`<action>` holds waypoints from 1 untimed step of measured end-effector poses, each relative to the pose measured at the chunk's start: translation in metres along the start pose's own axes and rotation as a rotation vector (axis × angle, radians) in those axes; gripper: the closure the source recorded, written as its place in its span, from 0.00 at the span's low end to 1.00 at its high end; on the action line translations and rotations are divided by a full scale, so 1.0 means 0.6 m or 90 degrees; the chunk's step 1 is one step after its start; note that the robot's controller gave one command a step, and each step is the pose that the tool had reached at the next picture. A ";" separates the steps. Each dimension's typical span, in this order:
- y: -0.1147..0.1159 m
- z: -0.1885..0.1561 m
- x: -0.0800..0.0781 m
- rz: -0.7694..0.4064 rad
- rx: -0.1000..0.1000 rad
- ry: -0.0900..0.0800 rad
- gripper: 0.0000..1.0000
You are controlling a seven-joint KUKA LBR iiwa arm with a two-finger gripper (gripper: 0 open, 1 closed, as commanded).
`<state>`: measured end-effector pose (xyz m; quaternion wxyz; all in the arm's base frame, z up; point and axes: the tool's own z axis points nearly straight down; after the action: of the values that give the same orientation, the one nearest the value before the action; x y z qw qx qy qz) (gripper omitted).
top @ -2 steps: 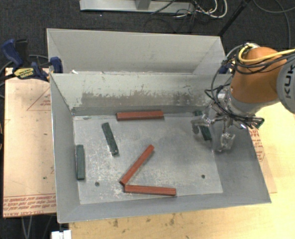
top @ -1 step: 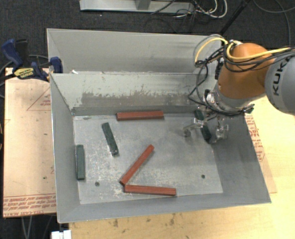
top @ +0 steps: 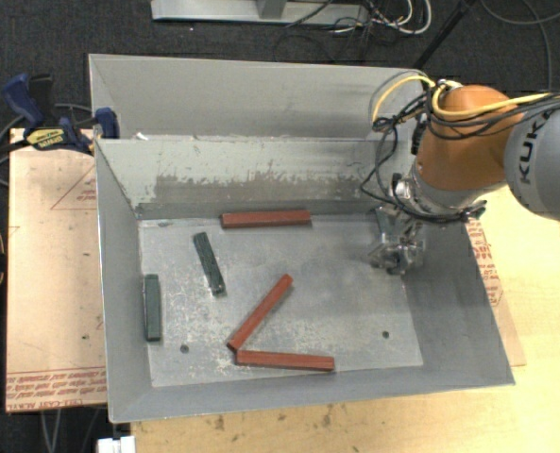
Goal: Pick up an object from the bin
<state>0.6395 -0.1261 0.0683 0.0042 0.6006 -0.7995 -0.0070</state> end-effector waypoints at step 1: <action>0.090 -0.012 -0.101 0.021 0.009 -0.003 1.00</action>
Offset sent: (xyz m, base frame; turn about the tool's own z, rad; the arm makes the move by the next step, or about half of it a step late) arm -0.0343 0.0671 0.0080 0.0371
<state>0.6049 -0.0529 0.0764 -0.0015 0.5876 -0.8092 -0.0027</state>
